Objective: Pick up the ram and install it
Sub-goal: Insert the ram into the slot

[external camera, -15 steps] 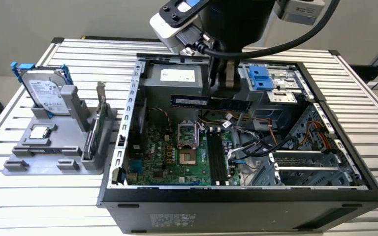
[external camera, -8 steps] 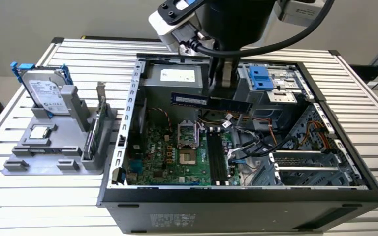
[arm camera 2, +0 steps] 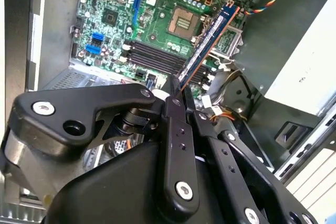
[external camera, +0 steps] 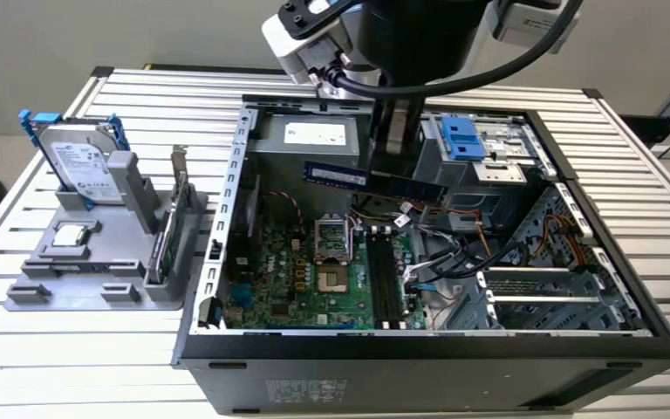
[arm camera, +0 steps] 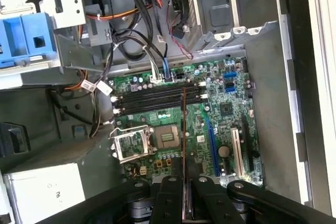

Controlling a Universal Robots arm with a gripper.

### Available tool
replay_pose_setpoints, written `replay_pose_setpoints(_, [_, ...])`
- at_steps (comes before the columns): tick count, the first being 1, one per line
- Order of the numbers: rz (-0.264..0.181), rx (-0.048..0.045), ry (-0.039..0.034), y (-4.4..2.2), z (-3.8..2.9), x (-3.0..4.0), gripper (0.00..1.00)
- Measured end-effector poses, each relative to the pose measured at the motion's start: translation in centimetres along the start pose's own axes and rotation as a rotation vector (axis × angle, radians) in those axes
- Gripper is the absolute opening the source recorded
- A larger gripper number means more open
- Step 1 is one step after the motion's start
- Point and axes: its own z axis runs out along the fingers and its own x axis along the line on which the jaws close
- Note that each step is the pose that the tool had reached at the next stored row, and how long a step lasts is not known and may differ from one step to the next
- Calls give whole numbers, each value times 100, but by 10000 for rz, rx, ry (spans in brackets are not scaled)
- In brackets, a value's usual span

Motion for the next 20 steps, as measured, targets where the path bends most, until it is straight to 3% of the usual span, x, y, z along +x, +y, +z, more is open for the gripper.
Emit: replay_pose_setpoints(20, [1511,30,22,3,0,1,0])
